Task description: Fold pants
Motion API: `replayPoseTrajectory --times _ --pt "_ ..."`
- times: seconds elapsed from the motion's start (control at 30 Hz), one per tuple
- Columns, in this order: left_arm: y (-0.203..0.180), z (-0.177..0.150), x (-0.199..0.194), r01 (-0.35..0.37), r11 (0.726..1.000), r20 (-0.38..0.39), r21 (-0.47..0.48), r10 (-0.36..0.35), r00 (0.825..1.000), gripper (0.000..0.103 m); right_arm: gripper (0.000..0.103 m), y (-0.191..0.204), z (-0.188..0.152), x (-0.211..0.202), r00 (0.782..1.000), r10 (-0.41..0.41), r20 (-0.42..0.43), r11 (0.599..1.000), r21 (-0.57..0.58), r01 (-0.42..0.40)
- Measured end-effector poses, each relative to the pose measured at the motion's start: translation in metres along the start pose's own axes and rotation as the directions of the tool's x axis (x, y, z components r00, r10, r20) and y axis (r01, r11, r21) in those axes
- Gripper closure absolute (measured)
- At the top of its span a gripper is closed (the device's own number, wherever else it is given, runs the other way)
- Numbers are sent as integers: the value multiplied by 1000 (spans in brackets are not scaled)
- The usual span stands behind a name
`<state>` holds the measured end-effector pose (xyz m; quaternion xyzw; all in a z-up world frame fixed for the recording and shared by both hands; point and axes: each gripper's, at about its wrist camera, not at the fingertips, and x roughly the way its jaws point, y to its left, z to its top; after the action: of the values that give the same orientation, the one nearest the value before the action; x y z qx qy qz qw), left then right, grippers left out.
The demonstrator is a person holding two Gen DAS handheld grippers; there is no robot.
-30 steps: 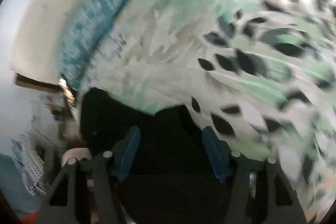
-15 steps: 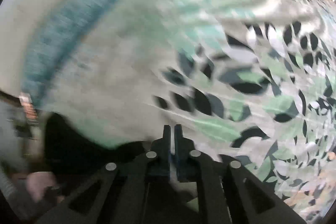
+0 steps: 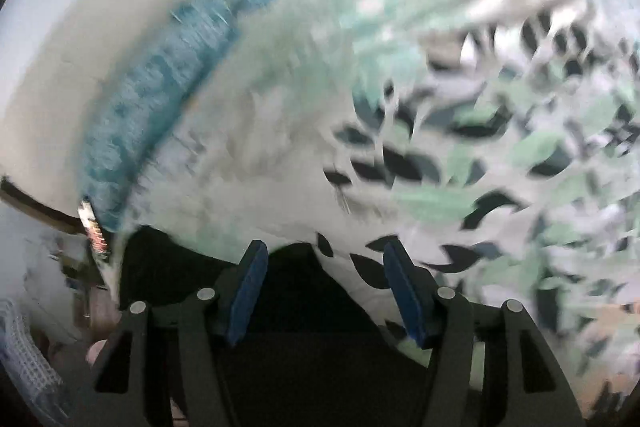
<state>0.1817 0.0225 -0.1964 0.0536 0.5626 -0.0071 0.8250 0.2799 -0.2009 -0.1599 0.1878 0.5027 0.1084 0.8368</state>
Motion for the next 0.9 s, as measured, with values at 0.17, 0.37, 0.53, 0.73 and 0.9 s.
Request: replayPoseTrajectory --times 0.17,0.37,0.53,0.73,0.9 --pt "-4 6 -36 67 998 169 12 -68 983 5 5 -2 -69 -85 985 -131 108 973 -175 149" --pt "-34 0 -16 117 990 108 85 -126 986 5 5 -57 -185 -147 908 -380 176 901 -153 406" --pt "-55 -4 13 52 987 58 153 -62 996 0 5 -118 -210 -126 893 -449 13 891 -69 449" --pt "-51 -4 16 74 986 72 151 -86 994 0 0 -130 -215 -107 876 -480 45 873 -71 482" --pt "-55 -7 16 65 986 84 154 -79 993 0 0 -137 -223 -115 880 -469 76 879 -52 474"
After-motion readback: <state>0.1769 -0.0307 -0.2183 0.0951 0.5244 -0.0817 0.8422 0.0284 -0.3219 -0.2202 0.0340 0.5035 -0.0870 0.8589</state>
